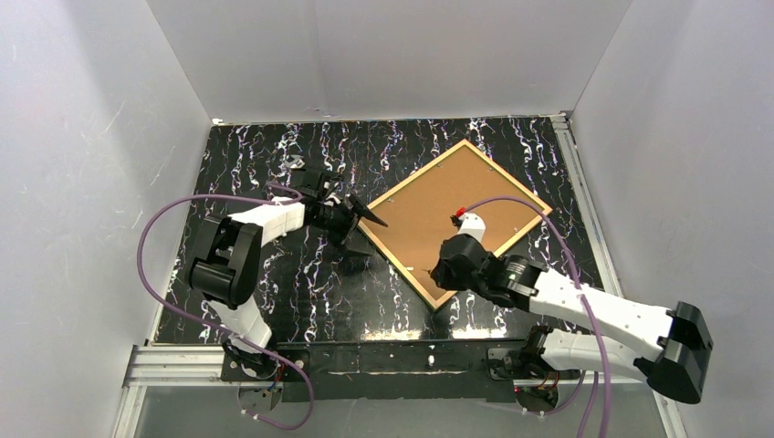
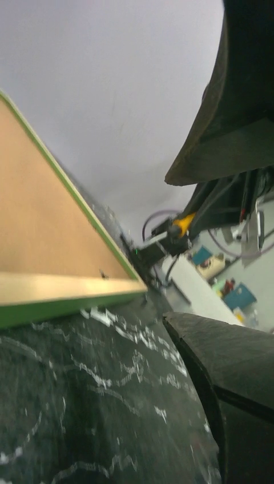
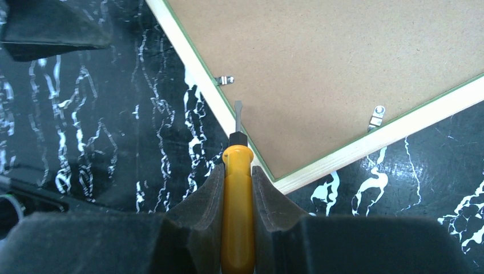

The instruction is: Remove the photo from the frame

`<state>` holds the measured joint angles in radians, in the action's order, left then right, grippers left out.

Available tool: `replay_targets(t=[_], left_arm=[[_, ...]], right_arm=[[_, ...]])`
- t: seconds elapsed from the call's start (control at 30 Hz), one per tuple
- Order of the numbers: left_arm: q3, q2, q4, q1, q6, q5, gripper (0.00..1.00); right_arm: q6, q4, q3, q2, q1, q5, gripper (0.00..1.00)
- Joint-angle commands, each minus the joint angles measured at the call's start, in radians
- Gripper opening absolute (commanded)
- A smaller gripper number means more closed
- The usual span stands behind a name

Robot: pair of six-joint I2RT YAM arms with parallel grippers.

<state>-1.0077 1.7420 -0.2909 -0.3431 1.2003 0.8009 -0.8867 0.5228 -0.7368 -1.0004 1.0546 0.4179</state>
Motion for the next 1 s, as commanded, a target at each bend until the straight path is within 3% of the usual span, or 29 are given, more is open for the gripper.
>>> replay_targets(t=[0.0, 0.2, 0.53, 0.8, 0.97], left_arm=[[-0.1, 0.016, 0.381, -0.053, -0.262, -0.142, 0.78], [-0.179, 0.057, 0.56, -0.147, -0.352, -0.375, 0.83], [-0.231, 0.156, 0.547, -0.219, -0.268, -0.444, 0.81], [-0.242, 0.173, 0.47, -0.257, -0.216, -0.458, 0.85], [-0.233, 0.184, 0.442, -0.274, -0.161, -0.473, 0.82]], right_arm=[[0.012, 0.047, 0.014, 0.069, -0.003, 0.001, 0.01], [0.039, 0.088, 0.022, 0.107, -0.002, -0.005, 0.01], [0.043, 0.046, 0.096, 0.237, -0.002, -0.041, 0.01], [0.038, 0.008, 0.14, 0.326, -0.002, -0.073, 0.01], [0.028, 0.001, 0.148, 0.308, -0.002, -0.087, 0.01]])
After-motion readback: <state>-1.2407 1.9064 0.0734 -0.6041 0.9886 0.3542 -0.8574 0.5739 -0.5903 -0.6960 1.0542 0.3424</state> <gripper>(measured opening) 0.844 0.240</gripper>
